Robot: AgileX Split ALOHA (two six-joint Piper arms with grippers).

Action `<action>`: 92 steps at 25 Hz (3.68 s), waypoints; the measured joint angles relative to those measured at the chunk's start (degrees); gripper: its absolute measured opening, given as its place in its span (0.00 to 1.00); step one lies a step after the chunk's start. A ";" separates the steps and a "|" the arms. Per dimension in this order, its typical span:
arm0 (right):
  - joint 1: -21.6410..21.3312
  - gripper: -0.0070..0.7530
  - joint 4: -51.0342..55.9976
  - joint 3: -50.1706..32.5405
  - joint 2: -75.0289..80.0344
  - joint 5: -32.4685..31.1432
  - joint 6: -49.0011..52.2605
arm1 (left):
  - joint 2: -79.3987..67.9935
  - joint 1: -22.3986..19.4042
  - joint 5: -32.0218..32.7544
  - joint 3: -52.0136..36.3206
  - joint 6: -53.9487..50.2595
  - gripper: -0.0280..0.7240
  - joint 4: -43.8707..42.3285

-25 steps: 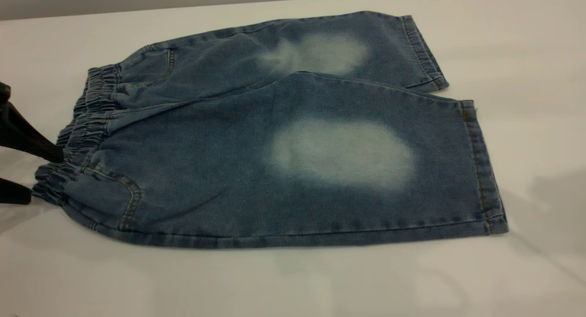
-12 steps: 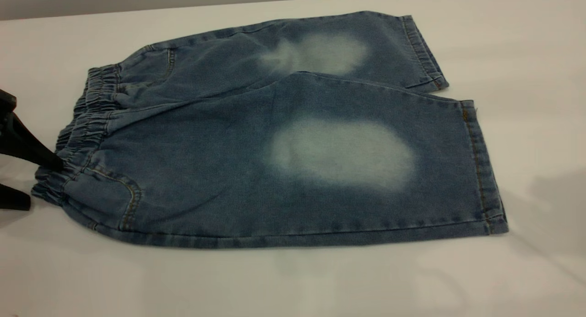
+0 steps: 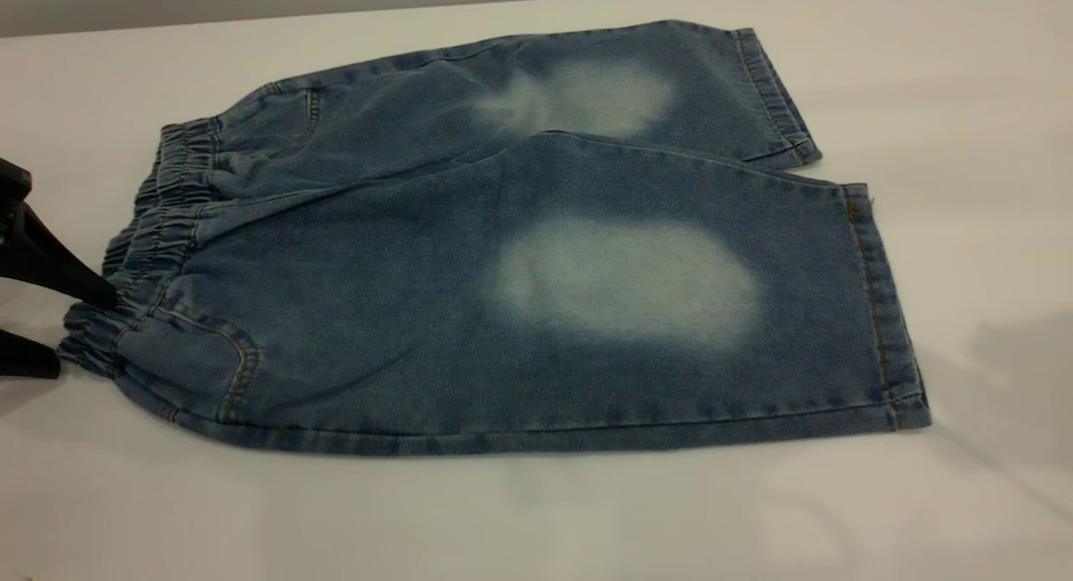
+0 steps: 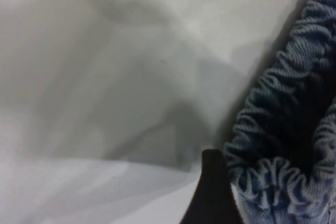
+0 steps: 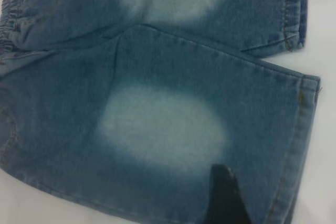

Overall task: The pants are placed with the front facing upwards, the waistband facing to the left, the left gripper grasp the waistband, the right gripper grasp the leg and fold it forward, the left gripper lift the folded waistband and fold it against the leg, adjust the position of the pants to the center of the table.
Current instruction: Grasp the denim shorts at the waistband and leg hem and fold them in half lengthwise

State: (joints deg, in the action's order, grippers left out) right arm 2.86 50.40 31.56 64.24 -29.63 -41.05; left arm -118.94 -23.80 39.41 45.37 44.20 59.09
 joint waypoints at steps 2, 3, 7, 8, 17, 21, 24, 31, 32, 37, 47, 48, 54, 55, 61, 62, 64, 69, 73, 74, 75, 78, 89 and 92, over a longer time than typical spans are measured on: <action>0.00 0.52 0.00 0.00 0.00 0.00 0.00 | 0.00 0.00 0.00 0.00 -0.42 0.71 0.08; 0.00 0.52 0.06 0.00 0.00 0.00 0.00 | 0.00 0.00 -0.04 0.00 -1.03 0.71 0.59; 0.00 0.52 0.64 0.00 0.00 0.00 0.00 | 0.00 0.00 1.33 0.00 -1.29 0.70 3.80; 0.00 0.52 0.62 0.00 0.00 0.00 0.00 | 0.00 0.00 1.85 0.00 -1.29 0.70 3.95; 0.00 0.52 0.65 0.00 0.00 0.00 -0.07 | -4.14 0.00 6.05 0.01 -3.99 0.70 2.03; 0.00 0.52 0.72 0.00 0.00 -0.06 -0.82 | -4.85 0.00 6.43 0.06 -4.23 0.68 -0.28; 0.00 0.52 0.72 0.00 0.00 -0.06 -0.89 | -4.85 0.00 4.53 0.00 -4.45 0.60 0.14; 0.00 0.52 0.77 0.00 0.00 -0.60 -1.00 | -4.76 0.00 -1.91 0.00 -0.97 0.37 4.93; 0.00 0.52 0.77 0.00 0.00 -0.64 -1.00 | -4.76 0.00 -2.19 0.00 -0.12 0.36 5.79; 0.00 0.52 0.80 0.00 0.00 -0.64 -1.00 | -4.87 0.00 -2.45 0.00 3.65 0.25 7.13; 0.00 0.52 5.92 0.00 4.48 -2.52 -2.12 | 5.67 0.30 -1.11 -0.10 4.65 0.20 4.50; 0.00 0.52 6.96 0.00 5.45 -2.38 -3.16 | 7.31 0.65 -0.62 -0.10 4.27 0.20 3.82; 0.01 0.51 14.03 0.00 12.98 -2.20 -9.70 | 13.70 5.00 0.76 -0.10 2.96 0.20 2.94; 0.01 0.50 14.26 -0.07 14.26 -2.46 -9.76 | 13.84 5.91 0.76 -0.10 3.02 0.20 2.67; 0.01 0.50 13.76 -1.67 24.63 -8.85 -8.31 | 13.84 8.57 1.07 -0.10 1.68 0.20 2.12; 0.01 0.50 13.81 -2.05 26.10 -9.41 -8.26 | 13.84 8.57 1.28 -0.10 1.68 0.20 2.18; 0.01 0.50 13.87 -2.72 29.39 -9.52 -8.26 | 13.84 8.57 1.30 -0.10 1.68 0.20 2.16; 0.01 0.50 16.32 -2.72 35.33 -9.46 -9.43 | 13.84 8.57 1.78 -0.05 1.87 0.20 2.19; 0.01 0.50 18.76 -2.72 39.71 -10.58 -11.86 | 13.84 8.57 1.95 -0.05 1.94 0.20 2.19; 0.06 0.50 19.44 -2.58 40.97 -10.58 -12.36 | 13.84 8.57 1.95 -0.05 1.94 0.20 2.19; 0.06 0.50 20.25 -2.53 42.30 -10.58 -13.06 | 13.84 8.57 2.07 -0.05 1.94 0.20 2.19; 0.06 0.50 22.46 -2.53 45.88 -12.28 -15.36 | 13.84 8.57 2.07 -0.05 2.25 0.20 2.26; 0.06 0.50 29.76 -1.46 53.08 -13.15 -22.37 | 13.84 8.57 2.14 -0.05 2.13 0.20 2.39; 0.06 0.50 29.69 -0.06 55.65 -13.93 -22.37 | 13.84 8.57 2.26 -0.05 2.14 0.20 2.41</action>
State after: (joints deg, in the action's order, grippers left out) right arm 2.92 80.09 31.50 119.89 -43.56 -63.42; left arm -105.10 -15.23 41.67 45.32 46.34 61.51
